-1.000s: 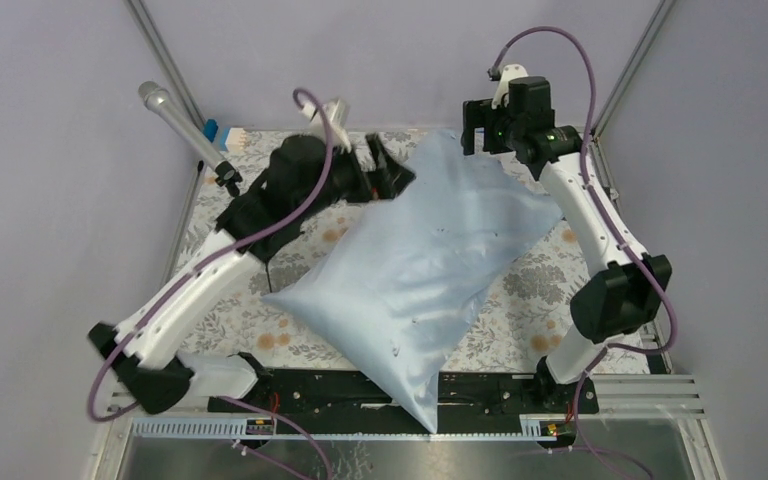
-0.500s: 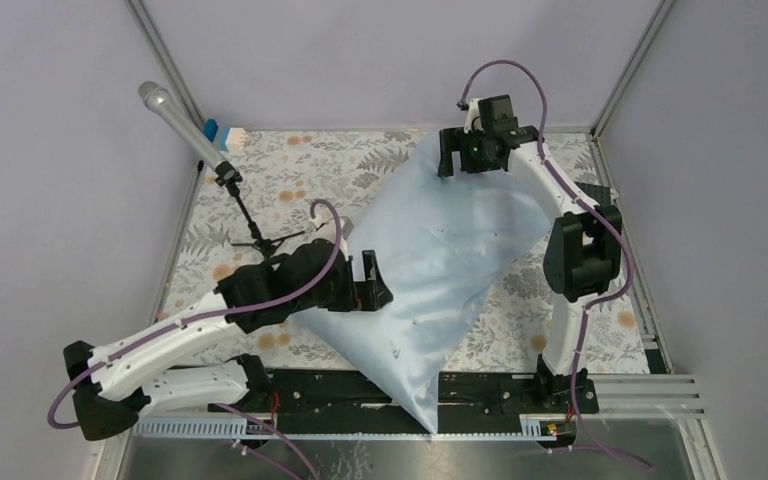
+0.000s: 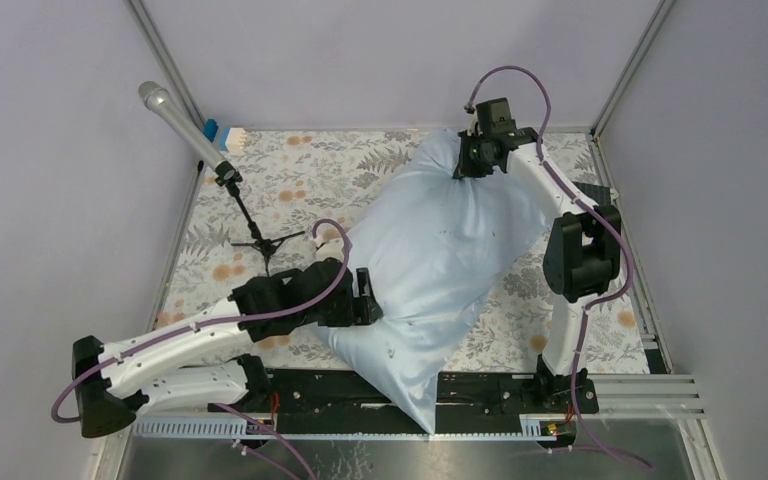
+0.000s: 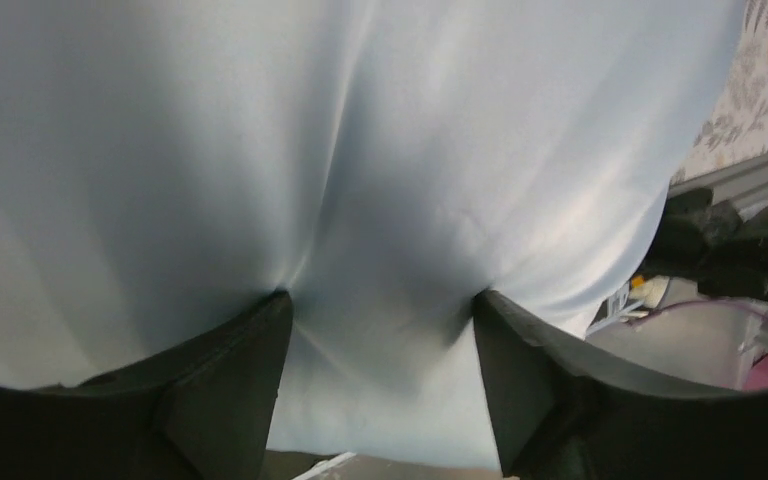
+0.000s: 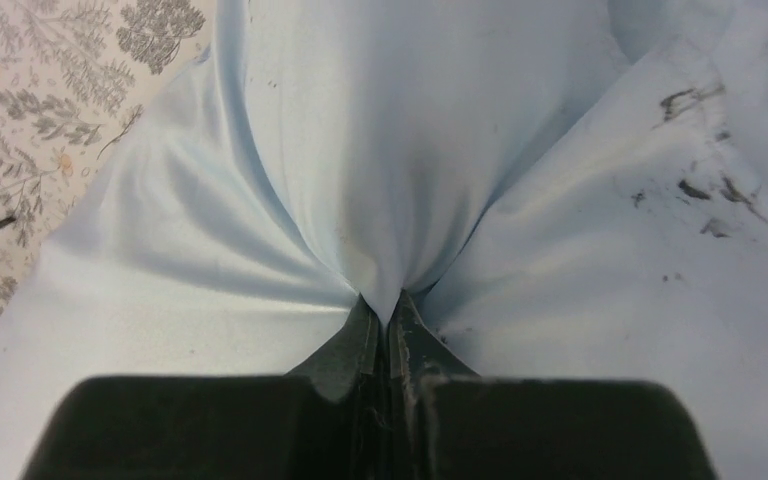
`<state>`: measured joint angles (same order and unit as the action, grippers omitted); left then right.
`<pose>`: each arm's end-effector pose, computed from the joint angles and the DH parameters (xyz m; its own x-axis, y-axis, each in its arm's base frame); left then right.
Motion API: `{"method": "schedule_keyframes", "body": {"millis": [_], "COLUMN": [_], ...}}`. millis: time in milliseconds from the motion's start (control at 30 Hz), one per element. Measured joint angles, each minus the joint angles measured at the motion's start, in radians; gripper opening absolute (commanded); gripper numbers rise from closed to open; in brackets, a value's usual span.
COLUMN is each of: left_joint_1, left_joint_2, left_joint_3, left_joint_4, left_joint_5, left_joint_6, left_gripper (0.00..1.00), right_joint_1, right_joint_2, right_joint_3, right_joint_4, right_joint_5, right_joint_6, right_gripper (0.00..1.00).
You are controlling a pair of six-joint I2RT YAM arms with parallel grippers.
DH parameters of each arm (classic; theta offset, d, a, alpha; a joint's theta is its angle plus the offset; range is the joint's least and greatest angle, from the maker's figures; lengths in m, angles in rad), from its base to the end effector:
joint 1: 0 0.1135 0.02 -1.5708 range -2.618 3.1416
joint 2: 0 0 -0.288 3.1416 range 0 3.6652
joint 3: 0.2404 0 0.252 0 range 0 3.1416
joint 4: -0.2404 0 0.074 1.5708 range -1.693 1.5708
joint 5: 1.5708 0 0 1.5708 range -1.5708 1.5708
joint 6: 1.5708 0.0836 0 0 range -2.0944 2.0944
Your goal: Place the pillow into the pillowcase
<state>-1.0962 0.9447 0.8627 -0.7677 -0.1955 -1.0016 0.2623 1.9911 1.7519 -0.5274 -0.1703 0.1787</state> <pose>0.1072 -0.1732 0.2694 -0.8706 -0.1136 -0.4787 0.1496 0.8658 -0.4775 0.4813 0.1439 0.2682 -0.7257 -0.0134 -0.6879 -0.2484 0.9375 0.2437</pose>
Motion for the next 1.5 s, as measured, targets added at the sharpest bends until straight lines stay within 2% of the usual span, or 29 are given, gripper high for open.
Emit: {"method": "schedule_keyframes", "body": {"millis": [33, 133, 200, 333, 433, 667, 867, 1000, 1033, 1067, 1100, 1133, 1200, 1233, 1367, 1433, 1500], "left_joint_1": [0.016, 0.114, 0.201, 0.346, 0.396, 0.474, 0.609, 0.698, 0.713, 0.727, 0.738, 0.745, 0.753, 0.755, 0.731, 0.698, 0.64], "left_joint_2": [0.01, 0.042, 0.077, 0.202, 0.293, 0.522, 0.794, 1.02, 1.074, 1.134, 1.183, 1.22, 1.259, 1.267, 1.264, 1.242, 1.192], "left_joint_3": [-0.006, -0.015, -0.015, 0.052, 0.148, 0.476, 0.889, 1.255, 1.339, 1.434, 1.506, 1.548, 1.572, 1.568, 1.53, 1.493, 1.429], "left_joint_4": [0.013, 0.05, 0.079, 0.109, 0.114, 0.104, 0.034, -0.026, -0.03, -0.04, -0.037, -0.032, -0.009, -0.006, 0.017, 0.031, 0.041], "left_joint_5": [0.008, 0.057, 0.096, 0.127, 0.125, 0.121, 0.098, 0.077, 0.073, 0.07, 0.068, 0.068, 0.068, 0.075, 0.119, 0.126, 0.122], "left_joint_6": [0.009, 0.05, 0.096, 0.192, 0.256, 0.379, 0.457, 0.501, 0.51, 0.521, 0.531, 0.54, 0.549, 0.548, 0.553, 0.568, 0.589], "left_gripper": [0.56, 0.18, 0.02, 0.0, 0.0, 0.0, 0.0, 0.0, 0.07, 0.18, 0.35, 0.48, 0.66, 0.75, 0.91, 0.95, 0.97], "right_joint_1": [0.002, 0.002, -0.004, -0.029, -0.048, -0.054, -0.058, -0.058, -0.056, -0.053, -0.048, -0.037, -0.003, 0.013, 0.067, 0.076, 0.076], "right_joint_2": [-0.002, -0.02, -0.047, -0.144, -0.229, -0.389, -0.419, -0.462, -0.478, -0.495, -0.507, -0.514, -0.513, -0.51, -0.506, -0.522, -0.541], "right_joint_3": [0.015, 0.056, 0.082, 0.098, 0.098, 0.1, 0.087, -0.056, -0.116, -0.187, -0.248, -0.312, -0.41, -0.438, -0.47, -0.47, -0.462], "right_joint_4": [-0.023, -0.087, -0.137, -0.215, -0.251, -0.281, -0.276, -0.204, -0.169, -0.131, -0.1, -0.066, -0.016, -0.003, 0.066, 0.073, 0.071], "right_joint_5": [0.02, 0.1, 0.159, 0.25, 0.298, 0.372, 0.353, 0.271, 0.246, 0.214, 0.187, 0.161, 0.124, 0.112, 0.051, 0.045, 0.051], "right_joint_6": [0.012, 0.04, 0.055, 0.081, 0.092, 0.109, 0.163, 0.238, 0.263, 0.294, 0.324, 0.357, 0.412, 0.429, 0.48, 0.484, 0.486], "right_gripper": [0.0, 0.0, 0.0, 0.0, 0.0, 0.0, 0.0, 0.0, 0.0, 0.0, 0.0, 0.0, 0.0, 0.05, 0.54, 0.71, 0.83]}}
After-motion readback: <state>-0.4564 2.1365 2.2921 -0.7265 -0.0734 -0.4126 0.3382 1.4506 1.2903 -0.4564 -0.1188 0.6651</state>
